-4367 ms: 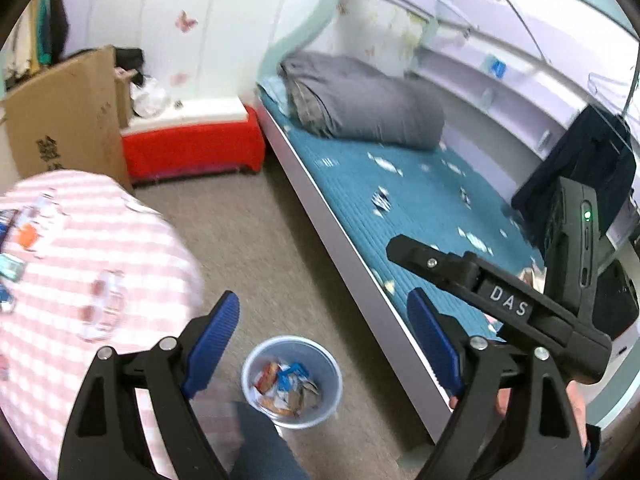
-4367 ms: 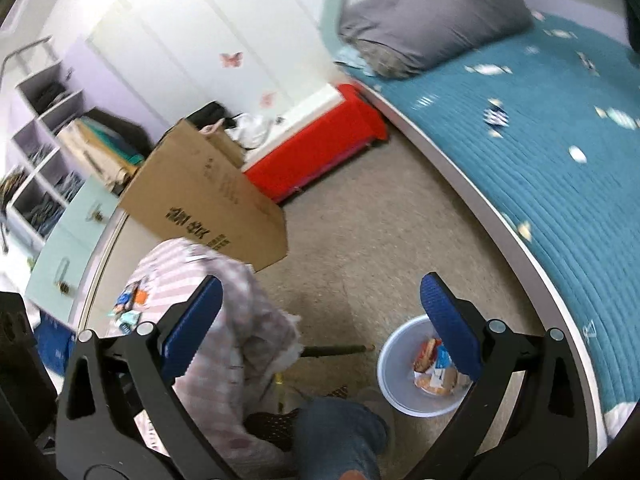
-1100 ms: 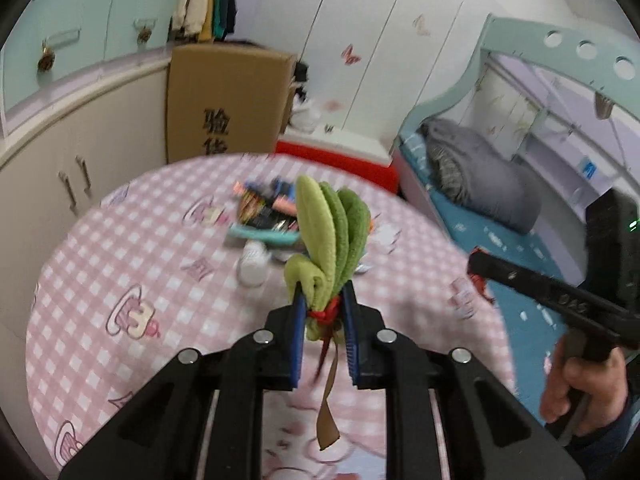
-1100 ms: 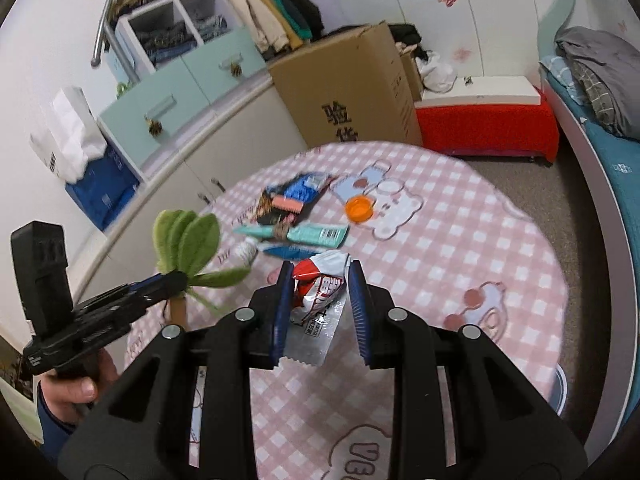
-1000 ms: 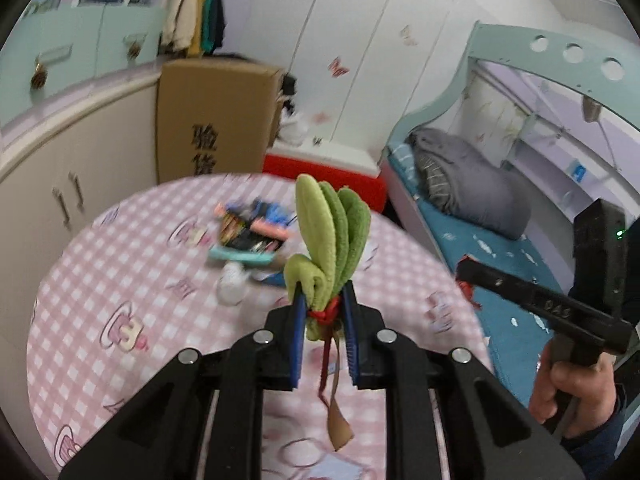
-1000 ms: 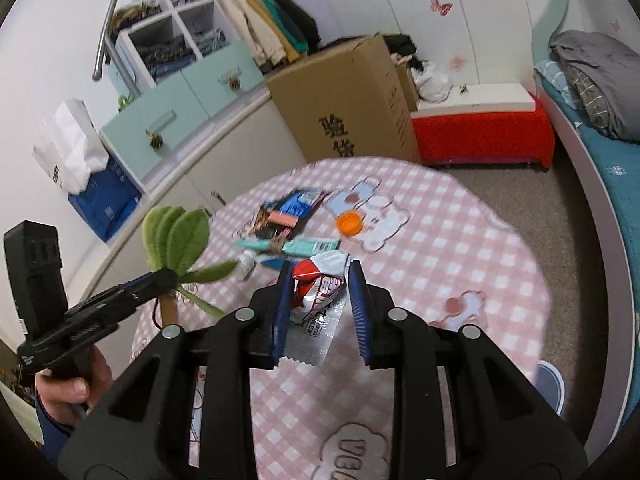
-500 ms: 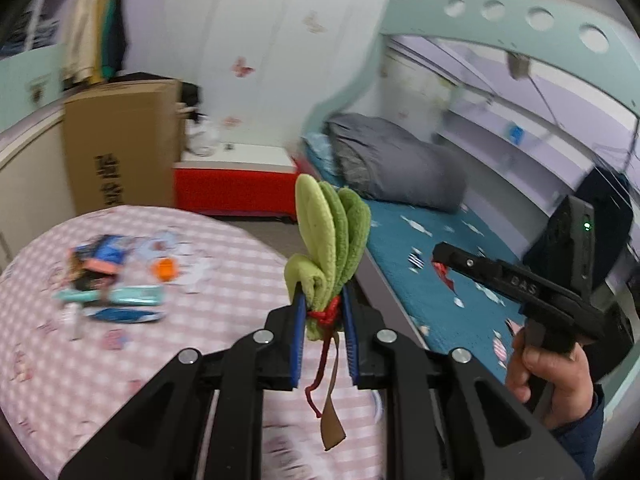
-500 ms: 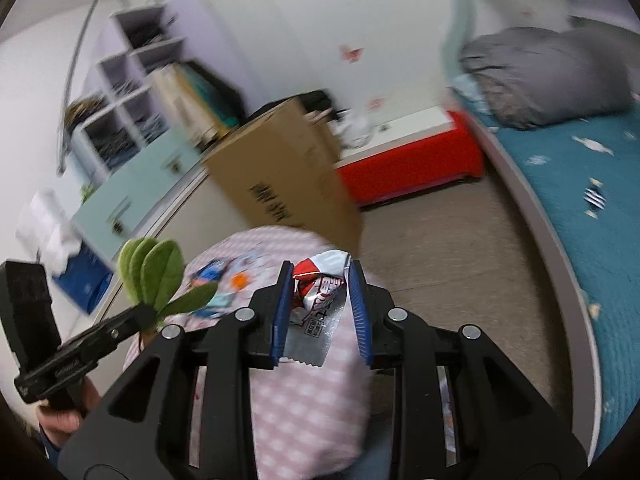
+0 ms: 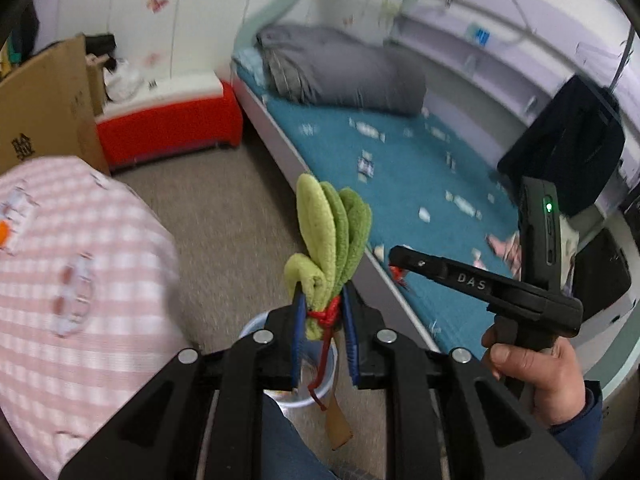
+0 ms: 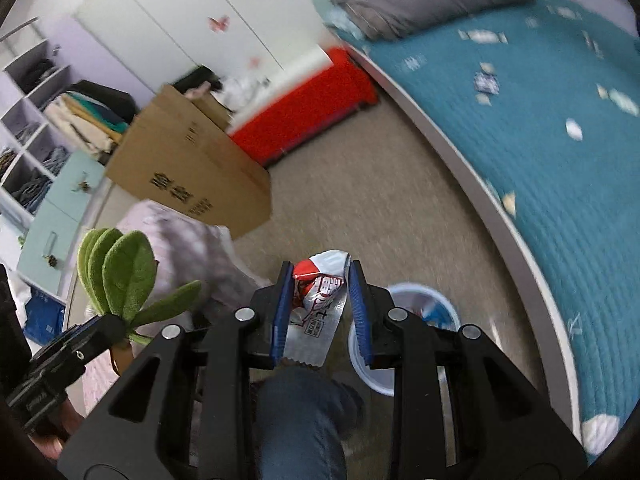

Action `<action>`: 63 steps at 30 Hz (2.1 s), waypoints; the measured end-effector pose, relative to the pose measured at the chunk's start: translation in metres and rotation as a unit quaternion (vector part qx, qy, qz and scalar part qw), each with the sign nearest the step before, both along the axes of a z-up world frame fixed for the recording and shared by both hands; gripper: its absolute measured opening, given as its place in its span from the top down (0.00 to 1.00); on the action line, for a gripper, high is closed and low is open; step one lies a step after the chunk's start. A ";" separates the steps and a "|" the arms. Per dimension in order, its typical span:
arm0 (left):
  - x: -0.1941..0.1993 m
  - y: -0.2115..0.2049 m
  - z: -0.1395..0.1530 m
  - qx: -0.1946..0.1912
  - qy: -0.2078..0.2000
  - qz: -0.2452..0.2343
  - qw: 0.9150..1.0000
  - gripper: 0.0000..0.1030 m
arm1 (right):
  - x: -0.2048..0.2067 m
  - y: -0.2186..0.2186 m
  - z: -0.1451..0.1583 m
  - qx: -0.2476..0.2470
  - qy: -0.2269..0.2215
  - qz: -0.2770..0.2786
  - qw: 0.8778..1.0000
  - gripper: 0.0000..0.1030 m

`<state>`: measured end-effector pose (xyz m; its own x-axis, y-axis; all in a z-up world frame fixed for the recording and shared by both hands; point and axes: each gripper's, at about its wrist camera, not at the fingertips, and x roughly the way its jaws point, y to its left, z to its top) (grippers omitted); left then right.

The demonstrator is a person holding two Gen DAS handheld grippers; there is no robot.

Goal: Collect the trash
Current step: 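Carry the plush toy and wrapper to the bin and release both, then return both tools to the table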

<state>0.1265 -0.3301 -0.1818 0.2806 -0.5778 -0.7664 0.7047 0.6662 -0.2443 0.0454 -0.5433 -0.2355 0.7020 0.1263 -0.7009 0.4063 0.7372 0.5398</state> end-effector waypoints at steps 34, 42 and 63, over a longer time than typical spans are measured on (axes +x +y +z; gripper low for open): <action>0.012 -0.046 -0.039 0.086 0.016 0.005 0.996 0.19 | -0.002 -0.032 -0.057 0.040 0.061 -0.070 0.995 0.06; 0.001 -0.009 0.027 0.021 -0.028 0.016 0.999 0.17 | -0.002 -0.008 0.027 -0.033 -0.001 -0.063 0.997 0.06; 0.017 0.156 0.102 -0.033 -0.120 0.152 0.980 0.16 | 0.077 0.153 0.127 -0.120 -0.066 0.108 0.985 0.06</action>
